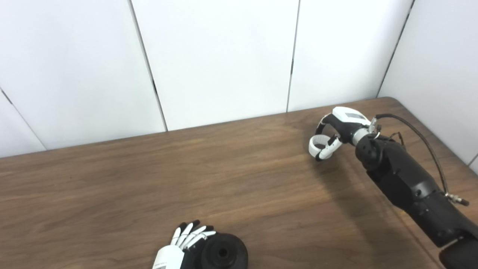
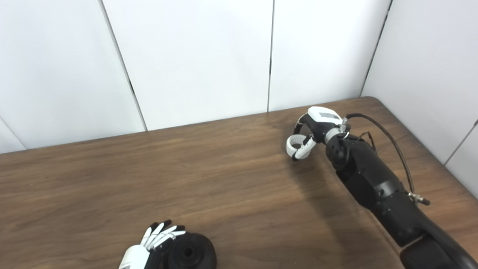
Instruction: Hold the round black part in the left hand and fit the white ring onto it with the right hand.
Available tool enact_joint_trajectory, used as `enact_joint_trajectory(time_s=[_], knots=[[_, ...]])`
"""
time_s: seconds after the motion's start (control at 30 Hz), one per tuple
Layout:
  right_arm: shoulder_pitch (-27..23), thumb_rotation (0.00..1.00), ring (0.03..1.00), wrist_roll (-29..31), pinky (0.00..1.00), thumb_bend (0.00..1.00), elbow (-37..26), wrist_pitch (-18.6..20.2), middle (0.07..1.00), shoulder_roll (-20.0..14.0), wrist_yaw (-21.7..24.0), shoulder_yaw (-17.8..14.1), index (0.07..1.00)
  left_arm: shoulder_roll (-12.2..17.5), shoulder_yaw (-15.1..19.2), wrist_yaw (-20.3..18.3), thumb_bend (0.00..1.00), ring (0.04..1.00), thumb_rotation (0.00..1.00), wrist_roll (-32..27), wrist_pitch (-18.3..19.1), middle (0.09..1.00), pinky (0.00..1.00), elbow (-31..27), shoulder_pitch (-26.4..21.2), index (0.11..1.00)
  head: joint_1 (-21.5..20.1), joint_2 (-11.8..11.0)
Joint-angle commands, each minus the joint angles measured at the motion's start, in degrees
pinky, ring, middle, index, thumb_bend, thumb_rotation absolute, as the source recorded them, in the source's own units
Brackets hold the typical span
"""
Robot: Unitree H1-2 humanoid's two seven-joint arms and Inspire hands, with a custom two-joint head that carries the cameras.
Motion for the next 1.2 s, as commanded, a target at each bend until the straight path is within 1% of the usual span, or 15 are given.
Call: enact_joint_trajectory(time_s=[0.0, 0.27, 0.53, 0.57, 0.6, 0.7, 0.73, 0.77, 0.8, 0.9, 0.93, 1.0, 1.07, 1.1, 1.17], knots=[[-2.1, 0.14, 0.971, 0.0, 1.00, 0.53, -1.1, -1.6, 0.869, -1.2, -2.2, -1.2, 0.491, 1.5, -0.1, -2.1, 0.52, 0.944, 0.06, 1.4, 1.9, 0.841, 1.00, 3.8, 1.6, 0.482, 0.0, 0.0], [-1.9, 0.14, 0.942, -0.3, 1.00, 0.52, -0.8, -3.8, 0.840, -1.5, -3.8, -0.9, 0.486, 1.3, -0.2, -2.4, 0.52, 0.946, 0.06, 1.4, 2.2, 0.843, 1.00, 3.5, 1.6, 0.482, 0.0, 0.1], [-1.3, 0.14, 0.948, 0.1, 1.00, 0.52, -1.5, -3.6, 0.840, -1.7, -3.5, -1.2, 0.486, 1.3, -0.2, -2.5, 0.52, 0.952, 0.06, 1.3, 2.1, 0.845, 1.00, 3.3, 1.6, 0.482, 0.2, 0.5], [-1.3, 0.14, 0.950, 0.1, 1.00, 0.52, -1.8, -3.5, 0.841, -1.8, -3.4, -1.2, 0.487, 1.3, -0.2, -2.4, 0.52, 0.952, 0.06, 1.4, 2.0, 0.844, 1.00, 3.3, 1.6, 0.482, 0.5, 1.0], [-1.2, 0.14, 0.953, 0.1, 1.00, 0.52, -2.1, -3.5, 0.844, -1.8, -3.3, -1.2, 0.487, 1.3, -0.3, -2.4, 0.52, 0.951, 0.06, 1.4, 2.0, 0.842, 1.00, 3.2, 1.6, 0.482, 0.5, 1.0], [-0.7, 0.14, 0.954, 0.1, 1.00, 0.52, -4.6, -3.4, 0.844, -2.4, -2.3, -1.2, 0.486, 1.1, -0.4, -3.0, 0.52, 0.954, 0.06, 1.7, 2.7, 0.843, 1.00, 2.4, 1.7, 0.482, 1.8, 3.1], [-0.4, 0.14, 0.954, 0.1, 1.00, 0.52, -6.1, -3.3, 0.844, -2.7, -1.6, -1.1, 0.486, 1.0, -0.5, -3.1, 0.52, 0.955, 0.06, 1.8, 2.9, 0.843, 1.00, 2.2, 1.7, 0.482, 2.2, 3.6], [0.0, 0.14, 0.954, 0.1, 1.00, 0.52, -8.6, -3.3, 0.844, -3.2, -0.4, -1.0, 0.486, 0.9, -0.6, -3.2, 0.52, 0.954, 0.06, 2.1, 3.0, 0.843, 1.00, 1.9, 1.7, 0.482, 3.3, 5.0], [0.4, 0.14, 0.953, 0.1, 1.00, 0.52, -11.0, -3.0, 0.843, -3.5, 0.9, -1.0, 0.486, 0.9, -0.7, -3.3, 0.52, 0.953, 0.06, 2.3, 3.1, 0.842, 1.00, 1.6, 1.7, 0.482, 3.5, 5.3], [1.8, 0.13, 0.960, 0.7, 1.00, 0.52, -19.9, -0.6, 0.851, -4.6, 6.3, -1.3, 0.486, 0.7, -0.8, -4.3, 0.52, 0.953, 0.06, 3.2, 4.0, 0.848, 1.00, 0.1, 1.9, 0.483, 5.9, 8.5], [2.2, 0.13, 0.961, 0.7, 1.00, 0.52, -22.9, 0.3, 0.851, -4.9, 8.1, -1.4, 0.485, 0.7, -0.8, -4.8, 0.52, 0.954, 0.07, 3.4, 4.4, 0.851, 1.00, -0.5, 2.0, 0.484, 6.1, 8.7], [3.2, 0.13, 0.961, 0.7, 1.00, 0.52, -29.3, 1.9, 0.853, -5.3, 11.7, -1.6, 0.485, 0.6, -0.8, -5.8, 0.52, 0.959, 0.07, 3.5, 5.5, 0.857, 1.00, -1.7, 2.2, 0.485, 7.0, 10.4], [4.3, 0.13, 0.961, 0.2, 1.00, 0.52, -35.4, 2.9, 0.853, -4.8, 15.8, -2.7, 0.485, 0.4, -1.0, -6.5, 0.52, 0.964, 0.07, 3.6, 6.1, 0.862, 1.00, -2.7, 2.4, 0.486, 8.3, 12.0], [4.6, 0.13, 0.965, -0.2, 1.00, 0.52, -37.1, 3.0, 0.854, -4.4, 17.4, -3.3, 0.485, 0.3, -1.0, -6.7, 0.52, 0.966, 0.07, 3.5, 6.3, 0.863, 1.00, -3.0, 2.5, 0.486, 8.3, 12.0], [5.7, 0.14, 0.965, -0.5, 1.00, 0.52, -42.2, 3.1, 0.855, -3.3, 20.7, -4.3, 0.484, 0.1, -1.3, -7.2, 0.52, 0.970, 0.07, 3.5, 7.0, 0.865, 1.00, -3.8, 2.5, 0.487, 9.0, 13.4]])
